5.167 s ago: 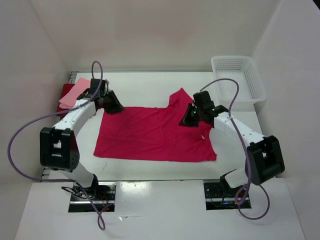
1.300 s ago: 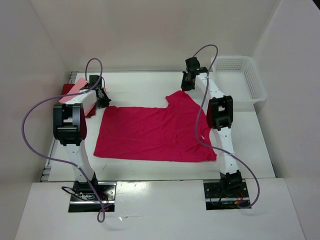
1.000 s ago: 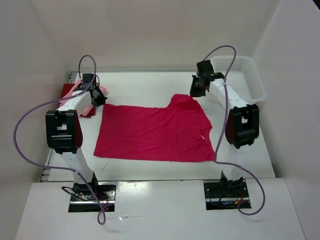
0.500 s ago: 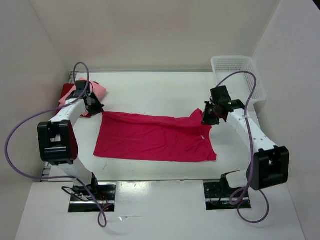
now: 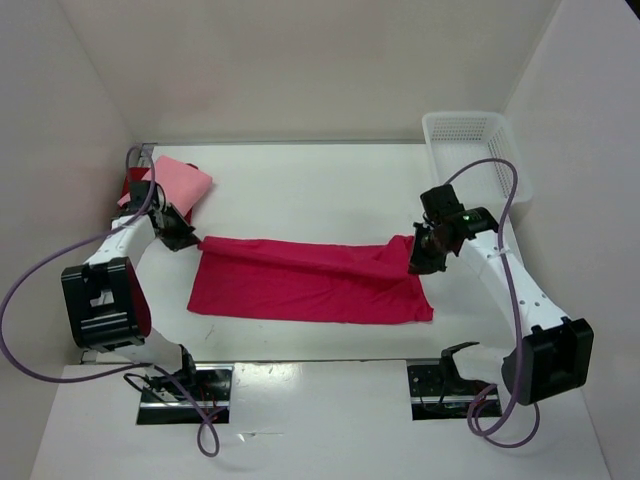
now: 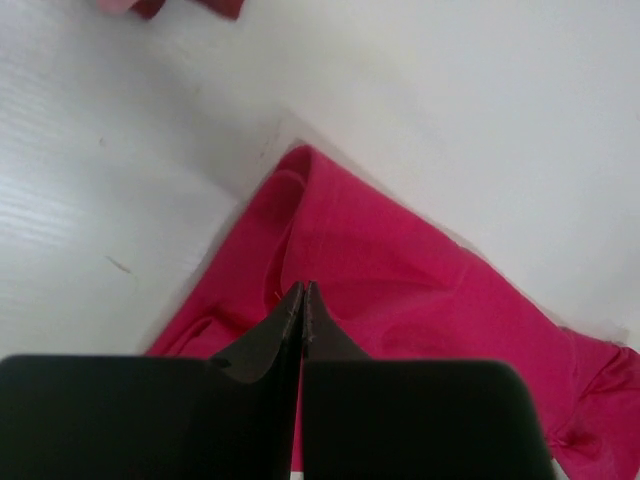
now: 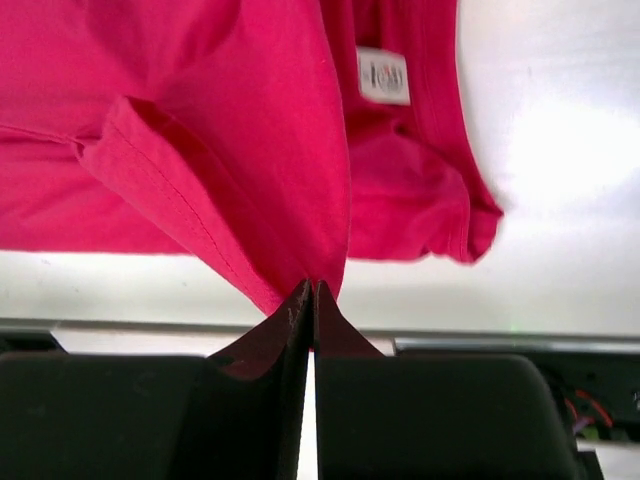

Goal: Fold and stack the t-shirts
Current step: Fold the other side of the tshirt into a rectangle

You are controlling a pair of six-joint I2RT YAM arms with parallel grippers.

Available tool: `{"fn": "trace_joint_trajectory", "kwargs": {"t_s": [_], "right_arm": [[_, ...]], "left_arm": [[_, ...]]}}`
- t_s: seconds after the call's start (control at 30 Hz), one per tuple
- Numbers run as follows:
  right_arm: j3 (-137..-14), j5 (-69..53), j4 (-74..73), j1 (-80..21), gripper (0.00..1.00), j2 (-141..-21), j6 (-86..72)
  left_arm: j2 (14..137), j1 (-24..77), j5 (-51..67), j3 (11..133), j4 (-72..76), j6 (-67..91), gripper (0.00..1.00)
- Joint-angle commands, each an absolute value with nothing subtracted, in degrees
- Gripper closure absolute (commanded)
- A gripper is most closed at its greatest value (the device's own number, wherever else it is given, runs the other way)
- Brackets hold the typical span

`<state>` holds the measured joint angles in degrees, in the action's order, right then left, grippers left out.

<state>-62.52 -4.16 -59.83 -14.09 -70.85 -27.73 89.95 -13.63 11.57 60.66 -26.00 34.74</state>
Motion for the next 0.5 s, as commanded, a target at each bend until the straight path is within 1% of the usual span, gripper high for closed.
{"fn": "trace_joint_trajectory", "kwargs": {"t_s": [0.0,0.03,0.07,0.1,0.13,0.17,0.23,0.27,0.33,0.37,0.4,0.43,0.47], "right_arm": [[-60.7,-1.6,-66.8,-16.8,0.94,-68.7,-30.6],[-59.8,-0.6,-67.7,-17.8,0.94,-68.0,-32.3],[-59.2,-0.1,-68.5,-19.5,0.94,-68.0,-33.1],[-59.2,0.6,-68.5,-20.0,0.91,-67.5,-33.7],[-59.2,0.6,-69.3,-20.0,0.85,-67.5,-33.7],[-59.8,1.1,-69.3,-20.0,0.77,-67.5,-33.7],[-60.5,1.8,-69.3,-20.0,0.72,-67.5,-33.7],[-62.0,1.8,-68.6,-20.0,0.71,-68.0,-33.1],[-62.6,1.8,-66.5,-20.0,0.71,-68.8,-32.6],[-63.1,0.6,-62.1,-20.0,0.71,-69.4,-32.6],[-63.1,-2.8,-59.0,-20.0,0.8,-70.0,-31.9],[-62.0,-4.5,-55.6,-20.0,0.86,-70.6,-31.9],[-60.0,-5.5,-48.1,-20.6,0.93,-71.1,-31.9]], "left_arm": [[87.6,-16.6,16.0,56.5,-28.0,34.7,1.0],[87.6,-17.1,17.5,55.6,-28.0,34.7,0.97],[87.6,-17.7,18.2,54.8,-28.0,34.7,0.9],[87.6,-18.7,18.7,53.4,-28.0,34.7,0.82],[86.6,-19.2,19.8,53.3,-28.0,35.3,0.75],[85.8,-19.2,19.8,53.3,-28.0,35.3,0.69],[81.3,-20.0,19.8,53.3,-28.0,36.8,0.66],[79.5,-20.0,19.1,54.0,-27.5,36.8,0.66],[77.3,-18.6,17.9,55.5,-27.5,37.4,0.66],[77.3,-17.4,17.9,55.5,-27.5,37.4,0.66],[77.3,-15.1,17.9,55.5,-26.5,37.9,0.66],[77.3,-13.7,17.9,54.5,-24.3,37.9,0.66],[77.3,-12.4,18.7,53.7,-23.2,38.7,0.66]]}}
